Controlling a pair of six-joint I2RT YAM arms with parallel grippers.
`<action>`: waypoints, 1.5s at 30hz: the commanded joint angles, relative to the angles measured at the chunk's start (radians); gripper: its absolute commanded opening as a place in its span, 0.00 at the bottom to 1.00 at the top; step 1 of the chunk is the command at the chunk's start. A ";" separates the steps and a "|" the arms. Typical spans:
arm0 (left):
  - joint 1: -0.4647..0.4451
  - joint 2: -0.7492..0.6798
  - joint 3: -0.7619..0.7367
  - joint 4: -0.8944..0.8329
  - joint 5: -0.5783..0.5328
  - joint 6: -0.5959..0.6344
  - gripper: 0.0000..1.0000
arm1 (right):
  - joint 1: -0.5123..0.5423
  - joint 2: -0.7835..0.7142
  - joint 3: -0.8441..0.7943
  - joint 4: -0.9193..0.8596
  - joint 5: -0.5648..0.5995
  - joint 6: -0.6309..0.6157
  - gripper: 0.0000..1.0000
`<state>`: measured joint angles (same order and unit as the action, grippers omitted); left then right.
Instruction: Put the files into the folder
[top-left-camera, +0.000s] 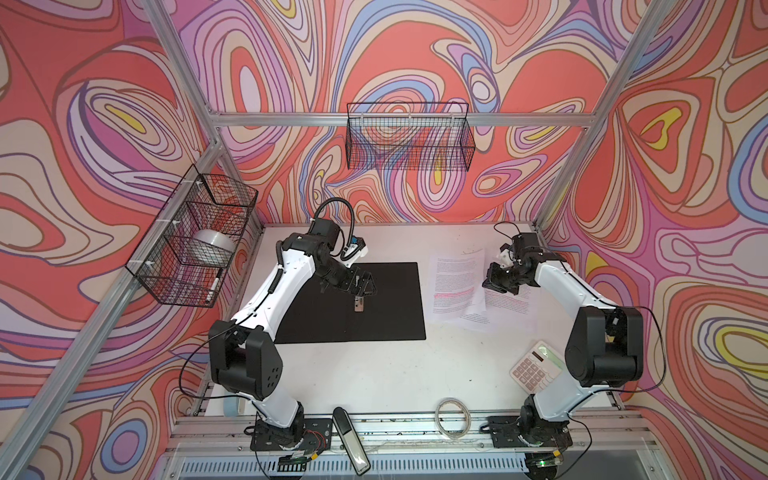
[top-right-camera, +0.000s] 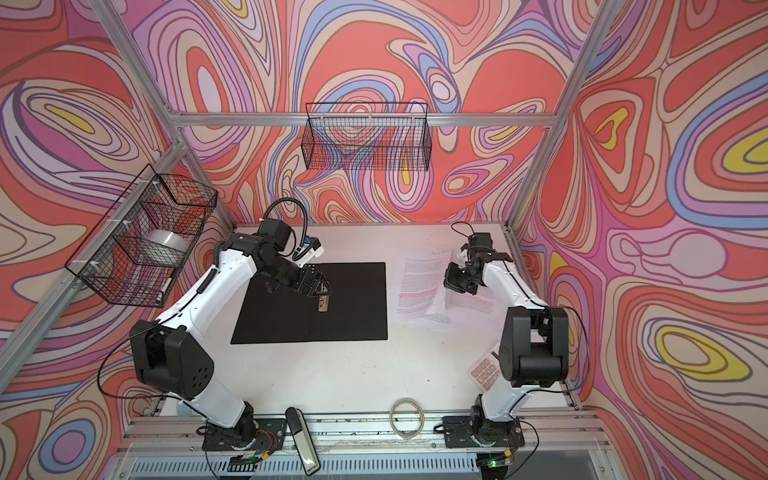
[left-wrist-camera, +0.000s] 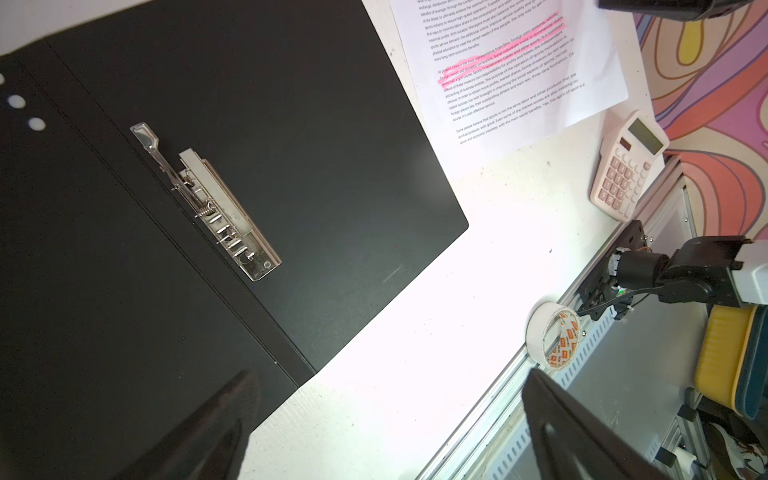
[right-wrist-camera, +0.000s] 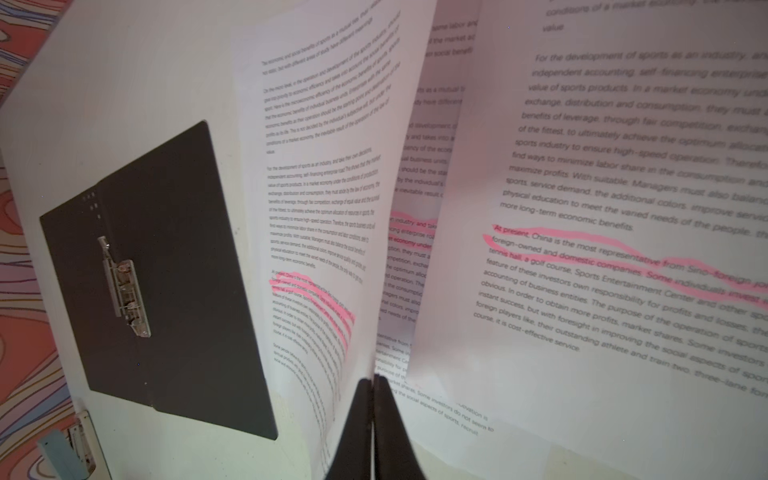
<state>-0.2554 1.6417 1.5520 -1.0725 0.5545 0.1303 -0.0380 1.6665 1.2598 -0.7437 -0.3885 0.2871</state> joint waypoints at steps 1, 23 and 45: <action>-0.004 0.010 0.039 -0.003 0.029 -0.017 0.99 | -0.002 -0.028 0.030 0.015 -0.077 0.001 0.00; -0.129 0.229 0.212 0.084 0.051 -0.172 1.00 | -0.003 0.070 0.046 0.015 0.102 0.002 0.52; -0.377 0.761 0.649 0.155 0.027 -0.391 1.00 | -0.003 0.257 0.091 0.068 0.158 -0.021 0.58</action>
<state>-0.6277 2.3741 2.1586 -0.9077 0.5766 -0.2379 -0.0383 1.8999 1.3312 -0.6868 -0.2417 0.2779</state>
